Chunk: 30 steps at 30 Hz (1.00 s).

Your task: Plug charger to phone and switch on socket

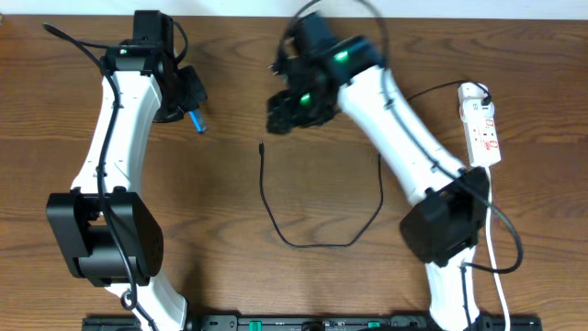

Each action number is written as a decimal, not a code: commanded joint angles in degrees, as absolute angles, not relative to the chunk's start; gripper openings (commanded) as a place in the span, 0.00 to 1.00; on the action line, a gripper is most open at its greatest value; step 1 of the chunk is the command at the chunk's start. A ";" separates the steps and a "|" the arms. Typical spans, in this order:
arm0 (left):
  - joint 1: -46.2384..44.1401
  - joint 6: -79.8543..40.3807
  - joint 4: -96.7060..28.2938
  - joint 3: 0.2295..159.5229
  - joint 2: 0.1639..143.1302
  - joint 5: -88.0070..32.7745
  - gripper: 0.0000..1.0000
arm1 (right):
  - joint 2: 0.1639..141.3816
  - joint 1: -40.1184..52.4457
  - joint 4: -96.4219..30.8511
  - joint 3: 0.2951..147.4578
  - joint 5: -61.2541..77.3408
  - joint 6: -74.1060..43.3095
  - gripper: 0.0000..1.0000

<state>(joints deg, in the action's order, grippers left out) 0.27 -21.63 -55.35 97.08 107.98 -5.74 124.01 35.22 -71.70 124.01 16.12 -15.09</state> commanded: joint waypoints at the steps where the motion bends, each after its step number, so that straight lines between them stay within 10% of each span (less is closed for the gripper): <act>1: 1.48 -24.62 -56.47 97.71 107.18 -1.10 0.07 | 122.28 39.38 -71.31 123.48 -2.87 -27.88 0.63; 30: 3.36 -24.69 -59.35 97.71 107.18 -0.97 0.07 | 141.47 43.16 -58.26 121.60 5.43 -33.45 0.38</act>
